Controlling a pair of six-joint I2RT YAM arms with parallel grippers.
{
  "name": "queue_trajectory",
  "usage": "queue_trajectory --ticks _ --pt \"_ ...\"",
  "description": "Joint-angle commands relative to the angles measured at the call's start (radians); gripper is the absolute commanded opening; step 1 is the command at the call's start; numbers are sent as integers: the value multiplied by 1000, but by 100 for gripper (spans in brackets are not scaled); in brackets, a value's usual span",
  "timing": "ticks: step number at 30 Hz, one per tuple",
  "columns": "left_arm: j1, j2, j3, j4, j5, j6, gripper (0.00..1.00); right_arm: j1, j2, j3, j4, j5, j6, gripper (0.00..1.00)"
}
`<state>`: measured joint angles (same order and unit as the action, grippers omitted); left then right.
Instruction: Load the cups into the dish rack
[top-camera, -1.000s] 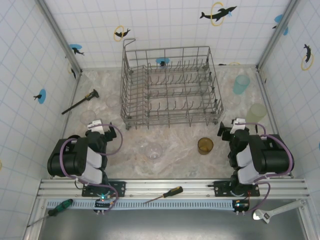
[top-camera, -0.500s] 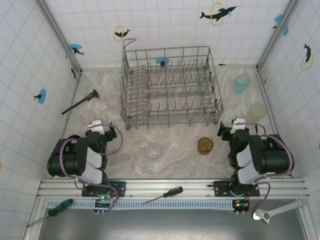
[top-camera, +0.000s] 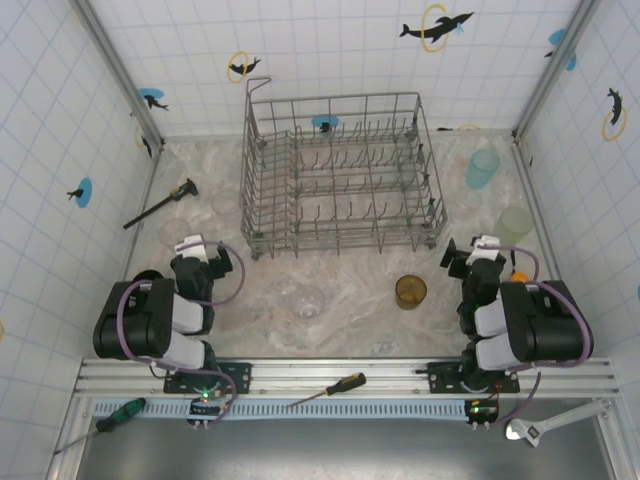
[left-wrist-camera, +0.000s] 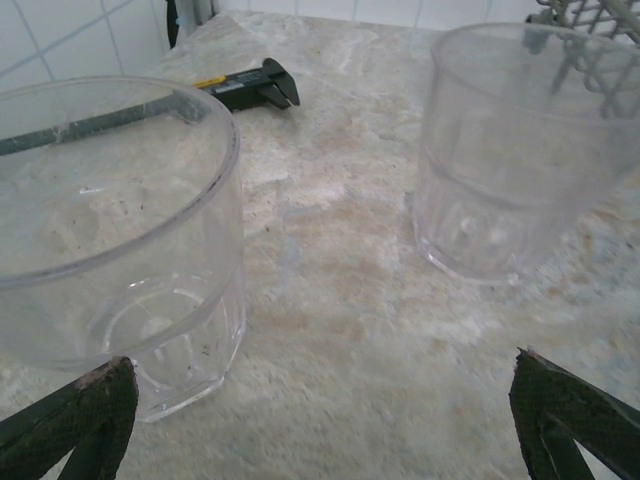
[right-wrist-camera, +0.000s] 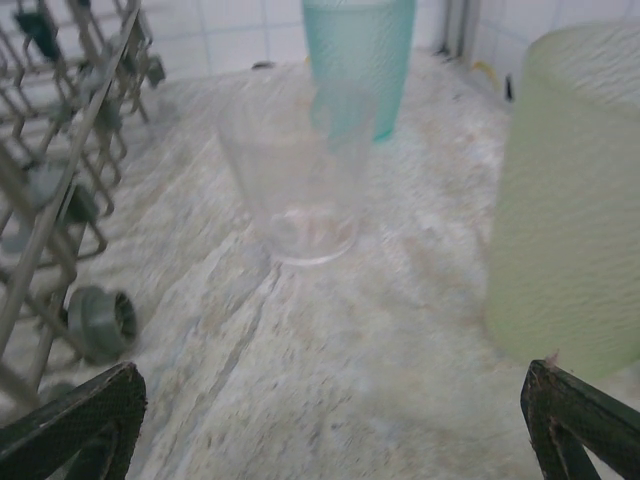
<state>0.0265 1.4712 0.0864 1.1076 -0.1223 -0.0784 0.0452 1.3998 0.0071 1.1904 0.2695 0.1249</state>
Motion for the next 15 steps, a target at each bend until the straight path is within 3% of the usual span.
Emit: queue_trajectory --ticks 1,4,8,15 --pt "-14 -19 78 -160 -118 -32 98 7 -92 20 -187 147 60 100" --pt "-20 -60 100 -223 -212 -64 97 5 -173 77 -382 187 119 100" --pt "-23 -136 118 -268 -324 -97 97 5 -249 107 -511 212 182 100" --pt "-30 -243 305 -569 -340 -123 98 4 -298 232 -789 184 253 100"
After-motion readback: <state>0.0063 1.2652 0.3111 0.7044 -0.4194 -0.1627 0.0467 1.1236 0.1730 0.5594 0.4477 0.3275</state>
